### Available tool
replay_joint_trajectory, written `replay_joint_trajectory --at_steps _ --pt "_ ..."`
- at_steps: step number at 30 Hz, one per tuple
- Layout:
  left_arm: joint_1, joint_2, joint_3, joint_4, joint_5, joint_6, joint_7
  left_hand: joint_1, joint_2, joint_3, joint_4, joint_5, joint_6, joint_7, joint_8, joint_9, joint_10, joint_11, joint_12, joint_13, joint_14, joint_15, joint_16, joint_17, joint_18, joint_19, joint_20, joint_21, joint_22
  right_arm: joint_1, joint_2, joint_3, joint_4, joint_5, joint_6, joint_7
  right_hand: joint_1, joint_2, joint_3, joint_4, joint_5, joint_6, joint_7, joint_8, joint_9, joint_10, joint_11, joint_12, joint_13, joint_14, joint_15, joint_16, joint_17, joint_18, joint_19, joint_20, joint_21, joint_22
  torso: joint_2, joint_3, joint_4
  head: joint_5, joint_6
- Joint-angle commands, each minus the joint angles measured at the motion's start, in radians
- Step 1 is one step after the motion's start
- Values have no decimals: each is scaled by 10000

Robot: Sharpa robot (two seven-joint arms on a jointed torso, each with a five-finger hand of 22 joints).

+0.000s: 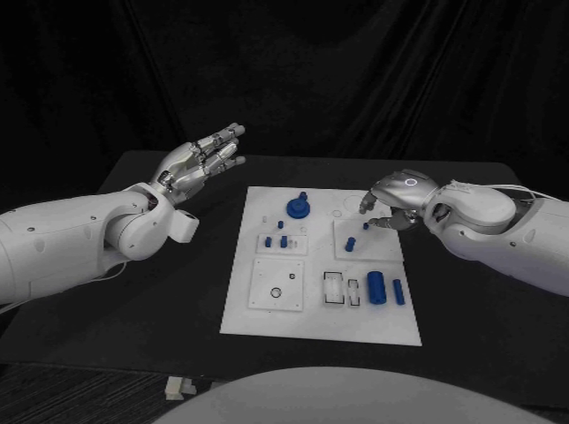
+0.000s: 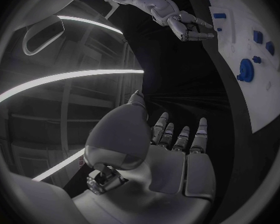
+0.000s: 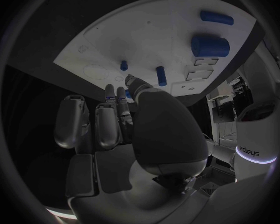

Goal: Assemble the parts on the task board

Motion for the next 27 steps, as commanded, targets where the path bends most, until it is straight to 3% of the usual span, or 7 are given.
replay_joint_trajectory --at_steps 1,12,27 --pt "-27 44 9 -29 270 289 1726 198 24 -72 -21 139 -12 71 -33 0 -10 69 55 -3 29 112 35 18 88 11 93 -4 -24 -53 28 5 -77 -107 149 267 161 18 116 -8 247 90 -13 -87 -25 134 -23 -112 -74 312 -66 15 8 -18 75 2 -29 1709 4 7 -10 -14 -2" --pt "-61 122 8 -171 273 448 1735 943 -1 -109 -136 269 48 163 -23 9 -27 160 100 -2 67 161 47 28 66 46 102 10 -115 -178 183 6 -357 105 370 283 283 -24 330 -83 461 163 20 -133 -58 276 45 -297 -237 303 -30 2 -1 -13 65 20 -71 1709 -6 5 -20 -17 -2" --pt "-79 175 8 -171 273 710 1677 1759 78 -137 -448 586 530 501 48 66 106 555 494 56 428 342 231 119 -36 219 118 60 -120 -412 516 6 -846 127 135 330 345 -20 478 -155 560 277 73 -113 -46 426 26 -368 -315 276 -23 -21 -32 -4 41 33 -123 1700 -2 0 -4 -9 -2"
